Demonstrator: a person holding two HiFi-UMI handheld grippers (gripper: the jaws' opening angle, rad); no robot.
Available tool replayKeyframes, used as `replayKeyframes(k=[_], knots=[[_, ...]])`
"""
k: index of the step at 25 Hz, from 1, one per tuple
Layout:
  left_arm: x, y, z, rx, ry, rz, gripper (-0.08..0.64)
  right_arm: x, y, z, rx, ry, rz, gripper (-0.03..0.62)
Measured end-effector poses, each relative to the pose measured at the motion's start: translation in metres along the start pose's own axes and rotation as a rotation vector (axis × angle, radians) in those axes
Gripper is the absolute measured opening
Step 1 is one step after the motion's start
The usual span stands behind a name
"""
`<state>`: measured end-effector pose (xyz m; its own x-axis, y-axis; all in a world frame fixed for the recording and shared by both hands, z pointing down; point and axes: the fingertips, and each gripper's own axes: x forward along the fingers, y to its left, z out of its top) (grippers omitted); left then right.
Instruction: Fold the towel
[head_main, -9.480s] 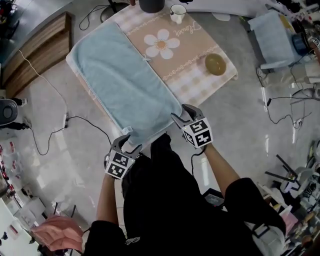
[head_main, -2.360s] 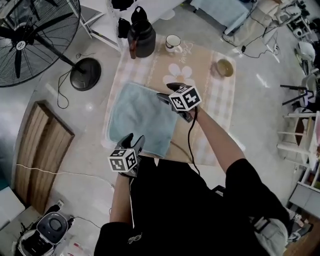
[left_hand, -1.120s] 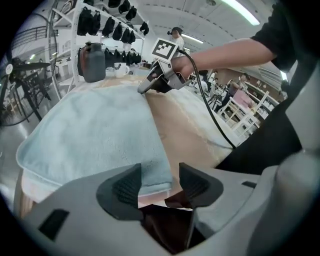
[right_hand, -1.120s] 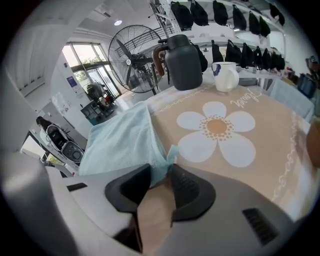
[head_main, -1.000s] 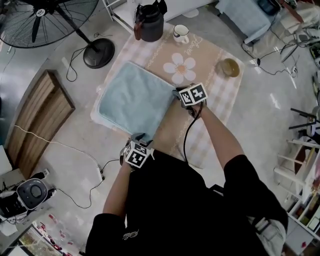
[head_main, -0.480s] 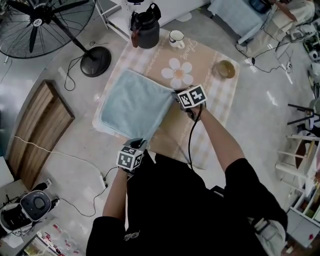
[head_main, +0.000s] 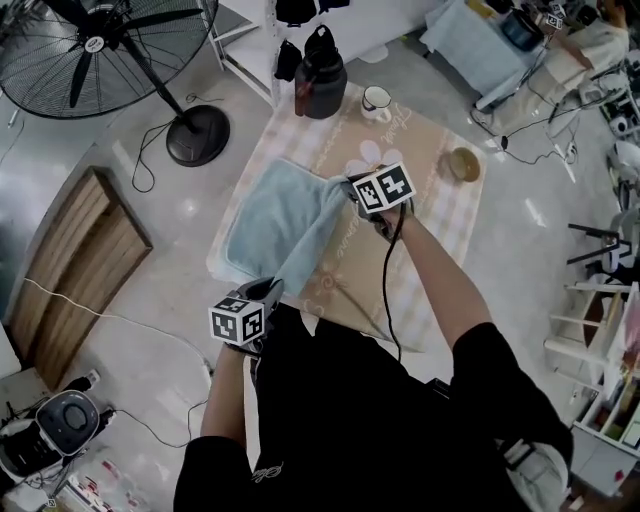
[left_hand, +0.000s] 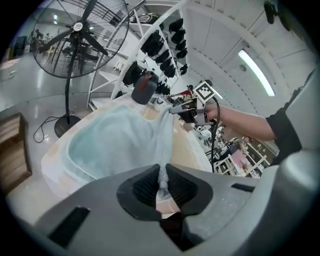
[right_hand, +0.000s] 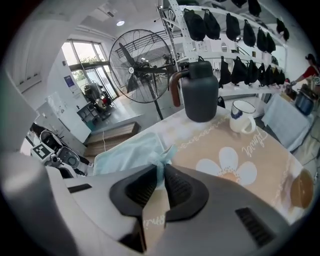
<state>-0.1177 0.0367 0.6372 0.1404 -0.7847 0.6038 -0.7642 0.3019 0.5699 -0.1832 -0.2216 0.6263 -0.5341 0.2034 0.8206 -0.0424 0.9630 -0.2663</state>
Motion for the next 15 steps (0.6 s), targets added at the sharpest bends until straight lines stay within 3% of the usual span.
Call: replayKeyframes(k=[8,15], knots=[[-0.038,0.059,0.028,-0.043,-0.054,-0.023,0.036,0.036,0.032,0.060,0.024,0.010,-0.038,0.048],[-0.067,0.114,0.043,-0.067,-0.045,-0.012,0.037,0.076,0.064,0.102,0.040,0.003,-0.049,0.048]])
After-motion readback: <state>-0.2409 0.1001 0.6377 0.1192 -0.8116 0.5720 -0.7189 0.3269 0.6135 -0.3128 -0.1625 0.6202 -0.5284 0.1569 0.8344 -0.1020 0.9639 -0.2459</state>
